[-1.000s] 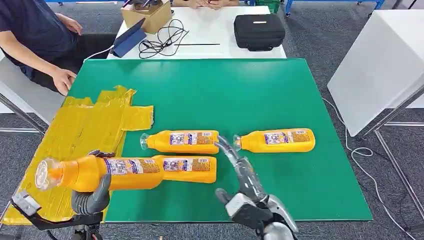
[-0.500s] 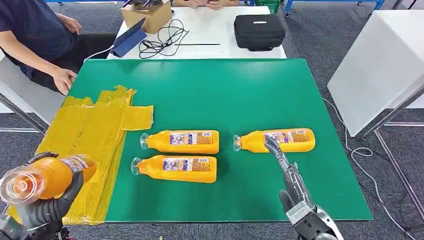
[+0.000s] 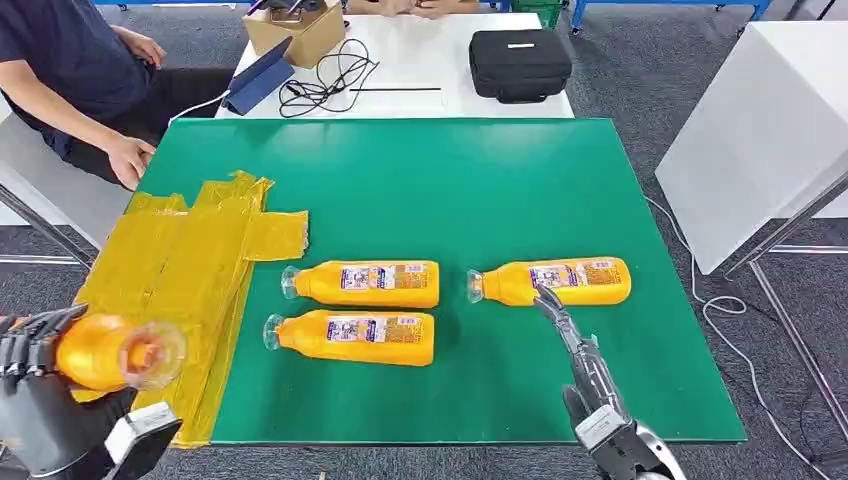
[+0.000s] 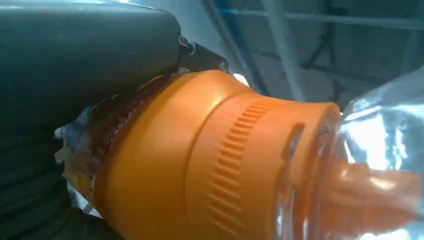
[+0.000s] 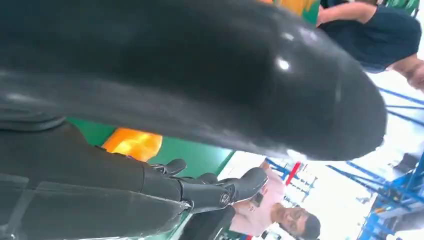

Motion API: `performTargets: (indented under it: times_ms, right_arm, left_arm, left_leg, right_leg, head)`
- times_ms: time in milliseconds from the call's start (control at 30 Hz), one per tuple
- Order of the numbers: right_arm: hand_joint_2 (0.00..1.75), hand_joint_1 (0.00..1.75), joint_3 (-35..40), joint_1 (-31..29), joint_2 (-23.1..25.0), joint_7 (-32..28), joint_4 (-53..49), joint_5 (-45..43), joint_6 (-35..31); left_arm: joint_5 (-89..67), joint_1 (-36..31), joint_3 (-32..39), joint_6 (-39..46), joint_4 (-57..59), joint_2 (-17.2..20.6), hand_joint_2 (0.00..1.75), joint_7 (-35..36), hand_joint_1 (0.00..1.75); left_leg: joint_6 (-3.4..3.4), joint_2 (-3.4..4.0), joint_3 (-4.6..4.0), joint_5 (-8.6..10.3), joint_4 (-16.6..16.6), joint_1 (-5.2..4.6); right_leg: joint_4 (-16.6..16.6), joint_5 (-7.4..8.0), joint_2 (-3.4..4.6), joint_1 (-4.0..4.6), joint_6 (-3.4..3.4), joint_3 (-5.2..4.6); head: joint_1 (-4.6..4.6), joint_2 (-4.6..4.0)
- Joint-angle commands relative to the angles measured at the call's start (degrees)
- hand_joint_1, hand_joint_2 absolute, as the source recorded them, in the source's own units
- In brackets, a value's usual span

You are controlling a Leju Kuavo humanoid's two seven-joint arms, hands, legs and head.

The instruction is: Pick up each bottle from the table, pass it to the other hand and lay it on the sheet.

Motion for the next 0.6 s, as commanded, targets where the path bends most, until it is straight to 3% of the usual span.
performTargets:
  times_ms: [33,233,300,367,433,533,567,600]
  right_arm:
    - [0.00,0.00,7.5,3.3,-7.4,-0.9,1.7,-2.5,-3.4]
    - [0.00,0.00,7.7,3.2,-7.4,-0.8,1.3,-2.4,-3.4]
    - [0.00,0.00,7.4,3.4,-7.2,-0.3,0.4,-2.4,-3.4]
    - [0.00,0.00,6.9,4.4,-7.2,0.4,-1.3,-2.1,-3.0]
    - [0.00,0.00,6.9,4.4,-7.2,0.4,-1.3,-2.1,-3.0]
    - [0.00,0.00,5.9,5.1,-6.9,1.0,-2.5,-1.5,-1.8]
    - [0.00,0.00,5.5,5.0,-6.9,1.4,-2.4,-1.2,-1.1]
    - [0.00,0.00,5.1,4.9,-6.7,1.4,-2.3,-1.0,-0.7]
  left_arm:
    - [-19.1,-9.6,12.0,0.6,19.2,-3.4,1.75,-5.2,1.75]
    - [-20.2,-10.2,12.7,0.6,21.6,-3.4,1.75,-5.2,1.75]
    - [-23.4,-10.1,12.2,0.6,22.9,-3.1,1.75,-3.2,1.75]
    - [-30.7,-8.8,8.6,0.6,23.2,-1.0,1.75,3.8,1.75]
    - [-30.7,-8.8,8.6,0.6,23.2,-1.0,1.75,3.8,1.75]
    - [-35.6,-5.4,-4.1,0.6,25.5,12.8,1.75,21.8,1.75]
    - [-35.6,-7.0,-15.3,0.6,29.7,21.6,1.75,35.2,1.75]
    - [-35.6,-9.4,-25.2,0.6,33.1,26.1,1.75,45.9,1.75]
  left_leg:
    - [-0.01,-0.15,0.32,0.02,-0.2,-0.03]
    - [-0.03,0.15,0.28,-0.04,-0.1,-0.08]
    - [-0.02,0.05,0.26,-0.02,-0.1,-0.10]
    - [-0.03,-0.01,0.30,-0.05,-0.1,-0.07]
    - [-0.03,0.03,0.29,-0.06,-0.1,-0.08]
    - [-0.05,0.12,0.26,-0.07,-0.1,-0.06]
    - [-0.04,0.08,0.23,-0.01,-0.1,-0.09]
    - [-0.08,-0.01,0.32,-0.01,-0.2,-0.08]
  right_leg:
    - [-0.2,-0.03,-0.23,-0.03,0.10,0.36]
    - [-0.1,-0.03,0.11,-0.07,0.08,0.29]
    - [-0.1,-0.05,0.02,-0.09,0.08,0.26]
    - [-0.1,-0.07,-0.05,-0.07,0.09,0.33]
    - [-0.1,-0.08,-0.01,-0.08,0.10,0.30]
    - [-0.1,-0.07,0.07,-0.06,0.08,0.23]
    - [-0.1,-0.04,0.05,-0.09,0.05,0.19]
    - [-0.1,-0.07,-0.06,-0.07,0.05,0.30]
  head:
    - [0.04,0.00]
    - [0.04,0.00]
    - [0.02,0.00]
    - [0.04,0.00]
    - [0.04,0.00]
    - [0.04,0.00]
    - [0.07,0.00]
    - [0.07,0.00]
